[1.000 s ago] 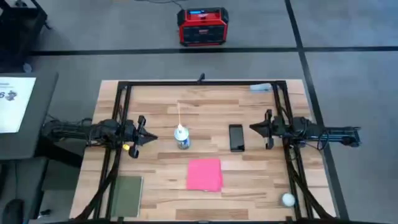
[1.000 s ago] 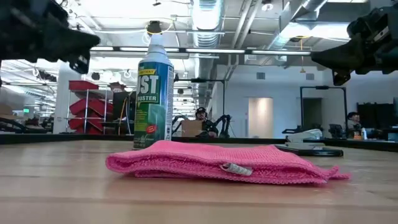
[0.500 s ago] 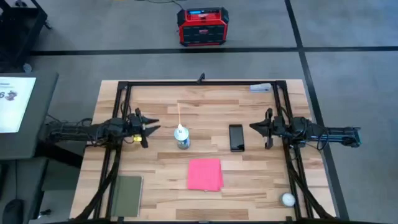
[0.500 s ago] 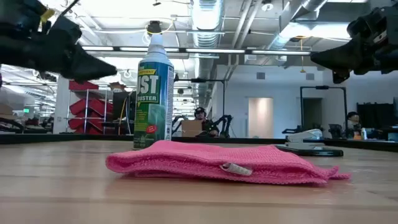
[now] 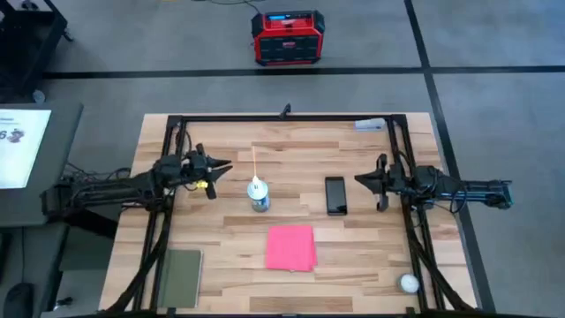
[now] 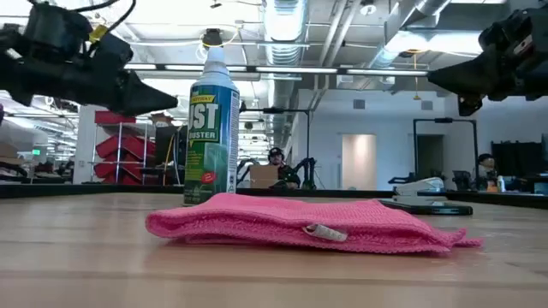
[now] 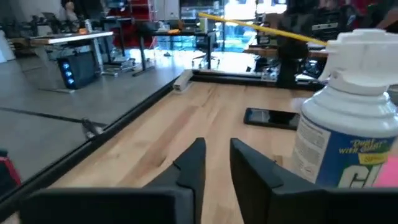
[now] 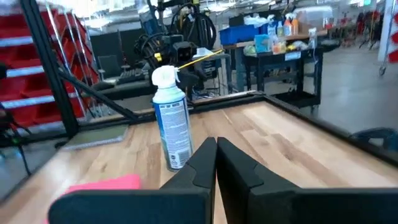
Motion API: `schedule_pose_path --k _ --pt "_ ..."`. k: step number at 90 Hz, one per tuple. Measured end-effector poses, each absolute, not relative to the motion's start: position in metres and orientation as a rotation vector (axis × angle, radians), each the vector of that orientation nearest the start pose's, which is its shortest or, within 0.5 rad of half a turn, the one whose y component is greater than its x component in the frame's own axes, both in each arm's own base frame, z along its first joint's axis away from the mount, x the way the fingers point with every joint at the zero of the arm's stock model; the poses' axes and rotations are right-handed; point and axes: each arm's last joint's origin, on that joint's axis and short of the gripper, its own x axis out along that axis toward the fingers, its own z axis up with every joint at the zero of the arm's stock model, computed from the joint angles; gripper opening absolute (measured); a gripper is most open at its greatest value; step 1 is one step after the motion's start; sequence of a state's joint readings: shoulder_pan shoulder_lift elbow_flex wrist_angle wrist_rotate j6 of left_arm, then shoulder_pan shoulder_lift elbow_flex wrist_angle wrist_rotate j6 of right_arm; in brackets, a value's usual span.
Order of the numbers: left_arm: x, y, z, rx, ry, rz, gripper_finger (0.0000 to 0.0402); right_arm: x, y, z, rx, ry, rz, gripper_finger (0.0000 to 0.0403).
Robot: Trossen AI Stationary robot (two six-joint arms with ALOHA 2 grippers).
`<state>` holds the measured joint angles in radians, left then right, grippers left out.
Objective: Apply microfiber cloth
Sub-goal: Adjust the white spray bottle
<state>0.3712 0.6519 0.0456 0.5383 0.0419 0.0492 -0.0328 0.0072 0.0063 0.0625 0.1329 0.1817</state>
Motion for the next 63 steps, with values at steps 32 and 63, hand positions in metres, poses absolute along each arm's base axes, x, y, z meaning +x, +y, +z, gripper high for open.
schedule_pose_path --k 32,63 --pt "0.168 0.074 0.159 0.06 0.199 0.301 0.0001 0.097 -0.009 0.17 0.18 -0.068 -0.181 0.0" --pt "0.215 0.085 0.152 0.017 0.125 0.092 0.0 0.097 -0.012 0.17 0.149 -0.067 -0.21 0.0"
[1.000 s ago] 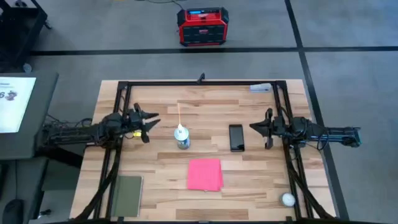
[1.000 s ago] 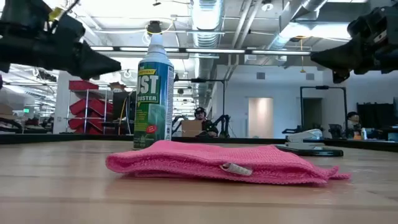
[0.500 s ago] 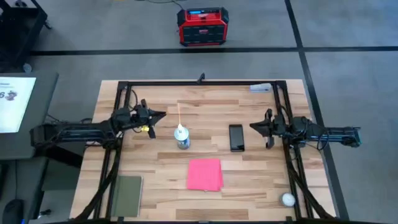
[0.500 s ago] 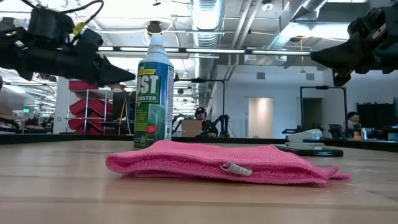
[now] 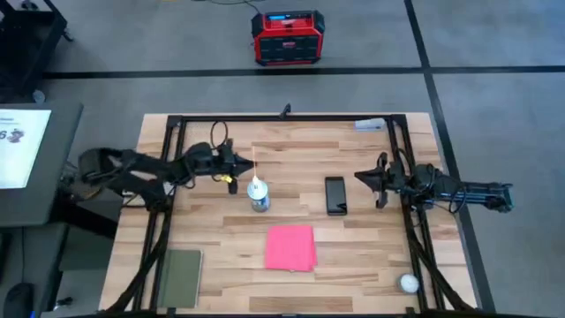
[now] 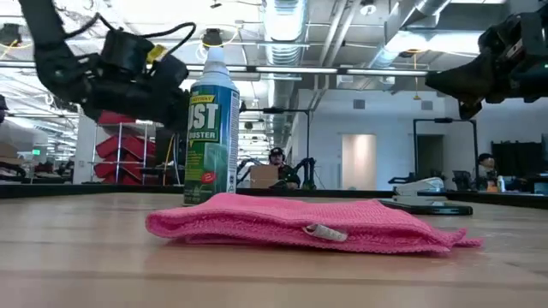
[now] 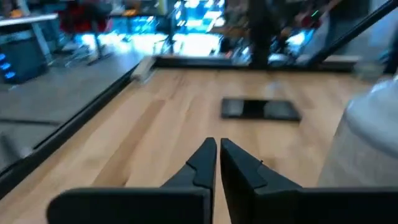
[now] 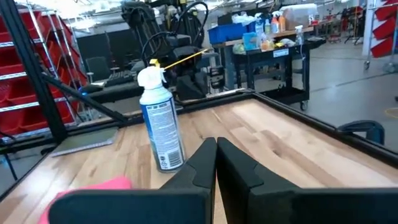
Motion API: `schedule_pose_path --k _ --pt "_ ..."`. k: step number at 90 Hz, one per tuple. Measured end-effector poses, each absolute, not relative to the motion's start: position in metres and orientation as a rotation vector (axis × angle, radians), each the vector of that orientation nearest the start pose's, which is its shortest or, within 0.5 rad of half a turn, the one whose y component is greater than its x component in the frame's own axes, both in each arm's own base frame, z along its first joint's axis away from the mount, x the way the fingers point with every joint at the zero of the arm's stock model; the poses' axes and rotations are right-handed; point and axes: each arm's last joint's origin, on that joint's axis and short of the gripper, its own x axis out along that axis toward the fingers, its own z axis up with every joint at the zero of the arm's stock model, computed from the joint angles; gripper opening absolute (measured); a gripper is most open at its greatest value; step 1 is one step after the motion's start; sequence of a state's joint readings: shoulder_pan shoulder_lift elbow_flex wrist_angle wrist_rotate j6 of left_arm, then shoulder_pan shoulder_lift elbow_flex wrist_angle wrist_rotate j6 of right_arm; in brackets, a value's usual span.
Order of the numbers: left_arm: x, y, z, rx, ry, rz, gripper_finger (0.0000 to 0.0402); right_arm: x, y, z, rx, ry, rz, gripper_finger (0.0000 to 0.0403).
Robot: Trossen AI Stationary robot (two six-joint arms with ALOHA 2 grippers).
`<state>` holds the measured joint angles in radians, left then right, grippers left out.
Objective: Apply microfiber cloth
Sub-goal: Adjust the white spray bottle
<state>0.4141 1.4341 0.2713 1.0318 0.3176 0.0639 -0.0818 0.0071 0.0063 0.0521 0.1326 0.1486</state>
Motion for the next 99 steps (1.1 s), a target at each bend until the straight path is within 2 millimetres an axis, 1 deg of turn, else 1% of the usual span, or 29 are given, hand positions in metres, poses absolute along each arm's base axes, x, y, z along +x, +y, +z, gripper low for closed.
schedule_pose_path --k 17,29,44,76,99 --pt "0.231 0.076 0.145 -0.027 0.069 -0.061 0.0 0.097 -0.012 0.17 0.15 -0.067 -0.209 0.0" --pt "0.239 0.061 0.143 -0.031 0.058 -0.147 0.0 0.097 -0.012 0.17 0.15 -0.067 -0.207 0.0" --pt "0.244 0.037 0.144 -0.026 0.047 -0.234 0.0 0.097 -0.012 0.17 0.15 -0.066 -0.207 0.0" --pt "0.248 -0.007 0.145 -0.035 0.045 -0.255 0.0 0.097 -0.011 0.17 0.15 -0.066 -0.206 0.0" --pt "0.247 -0.025 0.148 -0.02 0.011 -0.276 0.0 0.097 -0.011 0.17 0.151 -0.064 -0.173 0.0"
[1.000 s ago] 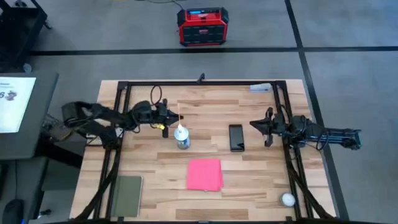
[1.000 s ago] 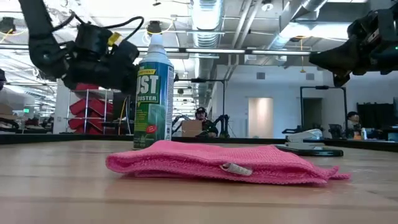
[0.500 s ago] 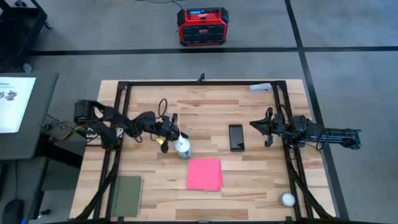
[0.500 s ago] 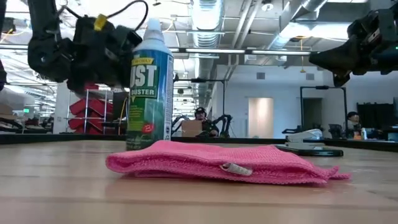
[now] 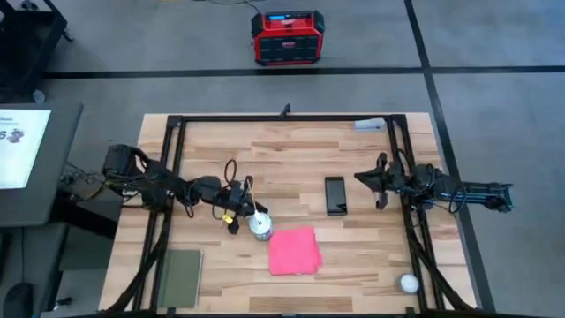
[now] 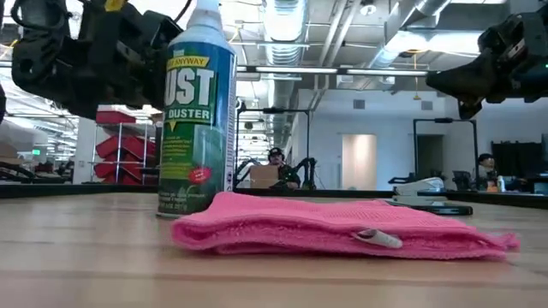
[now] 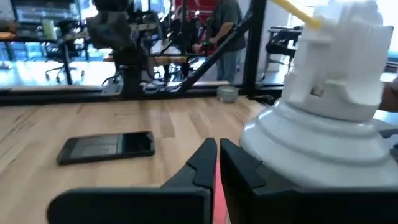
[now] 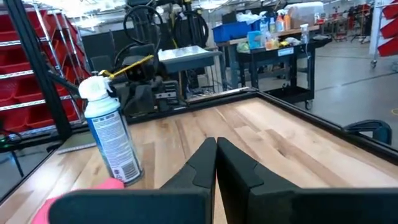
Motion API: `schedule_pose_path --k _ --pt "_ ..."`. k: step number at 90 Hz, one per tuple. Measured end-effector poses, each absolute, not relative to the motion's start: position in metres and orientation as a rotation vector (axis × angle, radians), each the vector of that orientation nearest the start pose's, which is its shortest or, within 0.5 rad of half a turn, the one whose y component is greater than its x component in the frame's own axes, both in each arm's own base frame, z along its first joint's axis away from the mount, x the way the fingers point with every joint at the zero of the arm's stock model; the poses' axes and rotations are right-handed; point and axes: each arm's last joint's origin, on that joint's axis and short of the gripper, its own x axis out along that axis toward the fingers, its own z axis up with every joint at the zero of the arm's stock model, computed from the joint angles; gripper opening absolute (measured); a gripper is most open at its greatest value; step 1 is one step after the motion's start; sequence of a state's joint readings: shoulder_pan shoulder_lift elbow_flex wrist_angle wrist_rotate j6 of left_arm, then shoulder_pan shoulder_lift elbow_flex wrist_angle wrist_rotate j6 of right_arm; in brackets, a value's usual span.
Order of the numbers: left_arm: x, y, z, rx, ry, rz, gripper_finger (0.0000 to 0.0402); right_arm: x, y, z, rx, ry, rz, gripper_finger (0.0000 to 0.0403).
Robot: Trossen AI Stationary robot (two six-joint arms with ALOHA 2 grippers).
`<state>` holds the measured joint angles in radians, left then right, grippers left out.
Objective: Apply microfiber cloth
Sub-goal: Adjust the white spray bottle, then adjust the black cellphone
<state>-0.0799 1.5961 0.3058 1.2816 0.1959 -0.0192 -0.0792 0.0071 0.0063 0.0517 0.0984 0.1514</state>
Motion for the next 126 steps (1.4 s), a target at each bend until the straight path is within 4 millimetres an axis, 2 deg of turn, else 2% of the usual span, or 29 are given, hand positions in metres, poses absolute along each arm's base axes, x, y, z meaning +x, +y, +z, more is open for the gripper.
schedule_pose_path --k 13,29,41,56,66,74,87,95,107,114,126 --pt "0.243 -0.021 0.164 0.071 -0.046 -0.254 0.0 0.097 -0.01 0.171 0.18 -0.076 -0.144 0.0" --pt "0.228 0.008 0.184 0.156 0.035 -0.078 0.0 0.096 -0.01 0.174 0.184 -0.081 -0.143 0.0" --pt "0.207 0.03 0.197 0.186 0.114 0.063 0.0 0.096 -0.01 0.176 0.178 -0.088 -0.142 0.0" --pt "0.175 0.051 0.221 0.325 0.116 0.255 0.0 0.096 -0.01 0.176 0.177 -0.085 -0.142 0.0" --pt "0.161 0.062 0.254 0.343 0.132 0.257 0.0 0.096 -0.01 0.176 0.176 -0.086 -0.142 0.0" --pt "0.16 0.066 0.284 0.329 0.18 0.236 0.0 0.096 -0.01 0.176 0.175 -0.085 -0.143 0.0" --pt "0.183 0.071 0.322 0.299 0.258 0.139 0.0 0.096 -0.01 0.177 0.173 -0.087 -0.143 0.0" --pt "0.209 0.074 0.33 0.26 0.327 0.073 0.0 0.096 -0.01 0.177 0.171 -0.087 -0.143 0.0" --pt "0.255 0.079 0.317 0.245 0.419 0.007 0.0 0.096 -0.01 0.176 0.166 -0.073 -0.144 0.0" --pt "0.283 0.082 0.307 0.237 0.413 -0.031 0.0 0.096 -0.01 0.175 0.159 -0.064 -0.145 0.0" --pt "0.322 0.082 0.281 0.219 0.453 -0.102 0.0 0.096 -0.01 0.175 0.158 -0.06 -0.146 0.0"
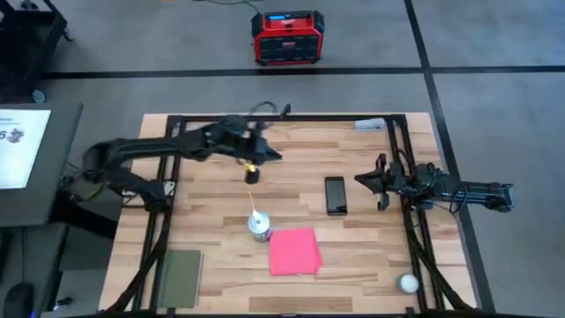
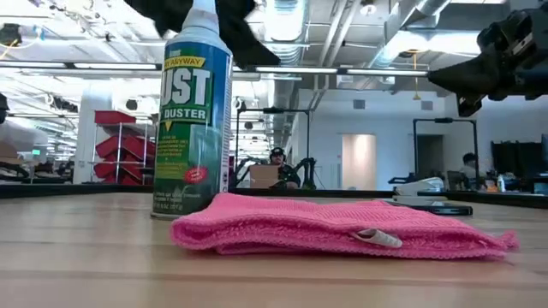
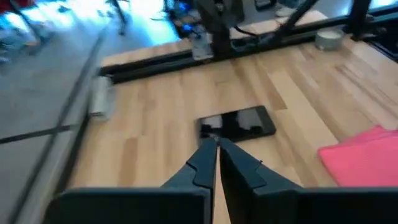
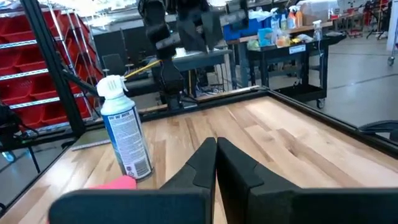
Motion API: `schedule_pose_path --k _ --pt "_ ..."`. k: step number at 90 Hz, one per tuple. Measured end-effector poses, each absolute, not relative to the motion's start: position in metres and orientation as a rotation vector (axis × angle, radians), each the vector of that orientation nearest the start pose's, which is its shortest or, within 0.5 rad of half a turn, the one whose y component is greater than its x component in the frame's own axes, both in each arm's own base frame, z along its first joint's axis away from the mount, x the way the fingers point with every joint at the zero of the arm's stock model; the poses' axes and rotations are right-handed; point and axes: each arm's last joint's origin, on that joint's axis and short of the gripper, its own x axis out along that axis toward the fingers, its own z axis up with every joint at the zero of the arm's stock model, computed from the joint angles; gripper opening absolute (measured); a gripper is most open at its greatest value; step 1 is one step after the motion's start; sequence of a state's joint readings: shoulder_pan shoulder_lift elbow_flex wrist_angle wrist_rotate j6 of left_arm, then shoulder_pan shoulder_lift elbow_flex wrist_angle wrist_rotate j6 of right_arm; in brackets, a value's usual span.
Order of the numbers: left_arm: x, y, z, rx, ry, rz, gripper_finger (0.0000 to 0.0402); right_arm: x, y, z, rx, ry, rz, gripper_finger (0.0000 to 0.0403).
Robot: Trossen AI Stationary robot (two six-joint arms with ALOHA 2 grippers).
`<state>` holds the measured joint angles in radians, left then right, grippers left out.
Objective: Apply microfiber cloth
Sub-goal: Adjust the black cellphone
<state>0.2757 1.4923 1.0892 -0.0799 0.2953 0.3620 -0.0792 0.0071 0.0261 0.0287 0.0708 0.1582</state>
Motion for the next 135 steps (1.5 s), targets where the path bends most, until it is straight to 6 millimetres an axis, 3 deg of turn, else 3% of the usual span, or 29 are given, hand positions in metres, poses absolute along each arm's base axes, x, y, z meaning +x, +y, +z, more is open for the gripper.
schedule_pose_path --k 17,49,67,86,135 --pt "0.357 0.08 0.266 0.261 0.479 -0.148 0.0 0.096 -0.01 0.172 0.157 -0.032 -0.148 0.0" --pt "0.388 0.085 0.227 0.237 0.478 -0.195 0.0 0.096 -0.01 0.172 0.157 -0.034 -0.148 0.0" --pt "0.403 0.077 0.213 0.25 0.452 -0.217 0.0 0.096 -0.01 0.172 0.157 -0.034 -0.148 0.0" --pt "0.435 0.067 0.202 0.261 0.433 -0.259 0.0 0.096 -0.01 0.172 0.157 -0.035 -0.155 0.0" --pt "0.501 0.059 0.141 0.135 0.478 -0.279 0.0 0.096 -0.01 0.171 0.157 -0.016 -0.158 0.0"
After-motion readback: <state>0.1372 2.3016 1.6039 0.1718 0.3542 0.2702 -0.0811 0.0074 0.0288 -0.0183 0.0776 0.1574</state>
